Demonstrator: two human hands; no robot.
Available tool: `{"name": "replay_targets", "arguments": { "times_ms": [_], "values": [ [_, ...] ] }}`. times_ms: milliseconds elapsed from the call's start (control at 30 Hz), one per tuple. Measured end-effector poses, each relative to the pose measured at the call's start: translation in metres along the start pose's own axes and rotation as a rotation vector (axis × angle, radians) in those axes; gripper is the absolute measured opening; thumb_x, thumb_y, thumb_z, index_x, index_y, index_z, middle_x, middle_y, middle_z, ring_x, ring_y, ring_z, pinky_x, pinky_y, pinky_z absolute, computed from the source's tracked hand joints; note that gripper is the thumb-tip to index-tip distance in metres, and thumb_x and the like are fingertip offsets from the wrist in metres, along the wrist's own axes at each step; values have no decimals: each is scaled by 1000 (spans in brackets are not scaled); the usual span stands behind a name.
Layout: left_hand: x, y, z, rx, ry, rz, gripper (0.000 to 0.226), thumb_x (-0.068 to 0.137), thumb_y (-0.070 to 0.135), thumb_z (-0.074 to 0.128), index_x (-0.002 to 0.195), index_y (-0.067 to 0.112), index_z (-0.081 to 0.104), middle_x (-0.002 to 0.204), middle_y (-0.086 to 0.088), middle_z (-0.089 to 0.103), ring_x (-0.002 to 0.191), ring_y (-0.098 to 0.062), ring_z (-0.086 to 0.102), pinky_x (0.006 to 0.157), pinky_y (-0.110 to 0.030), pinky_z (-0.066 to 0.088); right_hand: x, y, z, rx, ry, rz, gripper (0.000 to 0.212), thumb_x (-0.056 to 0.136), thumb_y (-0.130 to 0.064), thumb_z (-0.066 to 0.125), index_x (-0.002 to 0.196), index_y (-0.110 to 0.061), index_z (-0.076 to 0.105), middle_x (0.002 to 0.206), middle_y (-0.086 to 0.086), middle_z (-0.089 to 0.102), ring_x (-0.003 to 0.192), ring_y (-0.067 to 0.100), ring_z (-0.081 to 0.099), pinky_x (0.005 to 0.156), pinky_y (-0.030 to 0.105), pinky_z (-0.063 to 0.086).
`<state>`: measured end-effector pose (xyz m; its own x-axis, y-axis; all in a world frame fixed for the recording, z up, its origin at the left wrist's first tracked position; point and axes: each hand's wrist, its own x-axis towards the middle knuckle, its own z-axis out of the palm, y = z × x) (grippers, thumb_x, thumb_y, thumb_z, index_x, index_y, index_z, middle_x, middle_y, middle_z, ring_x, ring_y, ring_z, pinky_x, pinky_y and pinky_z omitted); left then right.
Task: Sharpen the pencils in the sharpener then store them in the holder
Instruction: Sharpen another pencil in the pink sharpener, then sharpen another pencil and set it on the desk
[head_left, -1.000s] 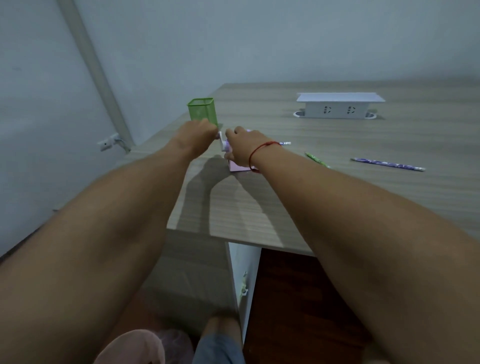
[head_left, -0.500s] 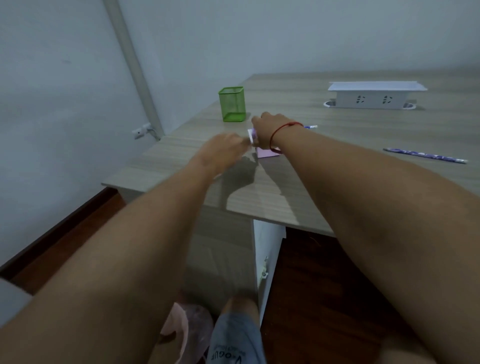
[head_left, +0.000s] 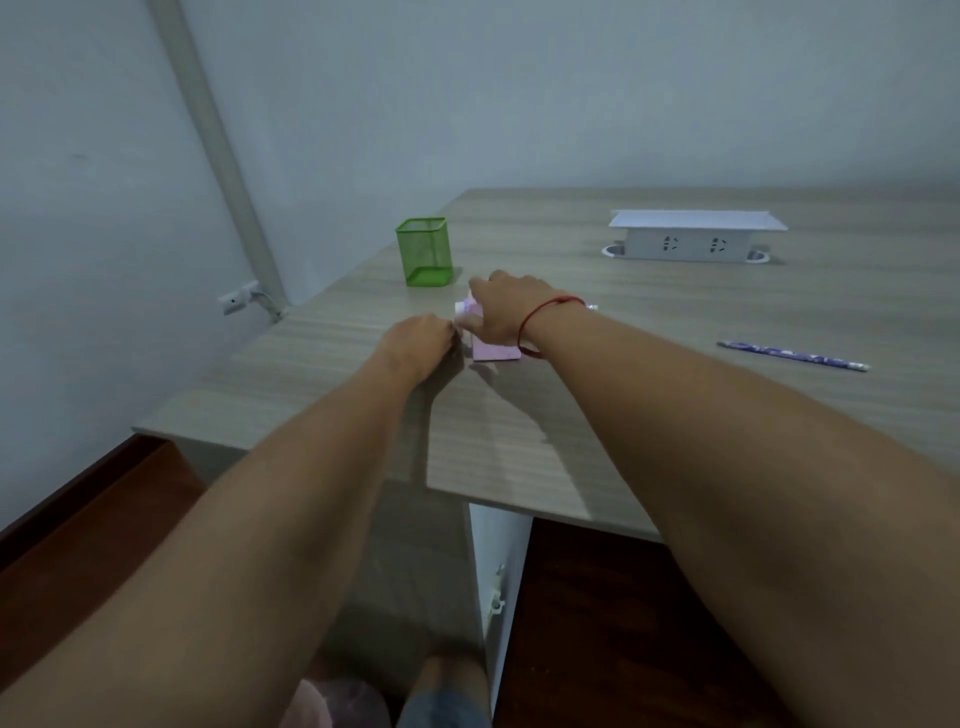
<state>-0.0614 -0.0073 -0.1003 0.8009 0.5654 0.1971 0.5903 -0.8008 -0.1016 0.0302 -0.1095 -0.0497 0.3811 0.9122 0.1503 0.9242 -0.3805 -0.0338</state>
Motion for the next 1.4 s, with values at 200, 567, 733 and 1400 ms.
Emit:
{"name": "replay_targets", "arguments": {
  "times_ms": [200,567,733,1400],
  "values": [
    [1,-7,1,-72,-4,31,28,96,23,43,107,7,64,113,-21,64,102,-36,61,84,-39,48,-5,39,-9,229,3,167,30,97,-16,39,112,-4,62,123,21,60,110,36,58,83,32,42],
    [17,34,-29,-557,269,-20,34,95,15,33,105,-2,61,110,-25,62,102,-37,57,80,-38,43,-12,33,2,8,70,84,30,96,-2,43,119,-5,63,121,20,62,108,36,61,85,35,47],
    [19,41,-17,-579,268,-67,34,97,19,31,109,2,58,112,-22,59,100,-34,55,82,-39,44,-18,44,6,-106,112,6,28,98,-4,43,118,-6,63,119,20,61,107,38,62,81,35,46],
    [7,81,-22,-651,291,19,60,80,28,18,107,-5,61,114,-25,62,107,-34,54,91,-37,38,-99,125,-4,-127,121,266,25,96,-7,48,115,-1,61,116,23,61,105,39,62,84,39,49]
  ]
}}
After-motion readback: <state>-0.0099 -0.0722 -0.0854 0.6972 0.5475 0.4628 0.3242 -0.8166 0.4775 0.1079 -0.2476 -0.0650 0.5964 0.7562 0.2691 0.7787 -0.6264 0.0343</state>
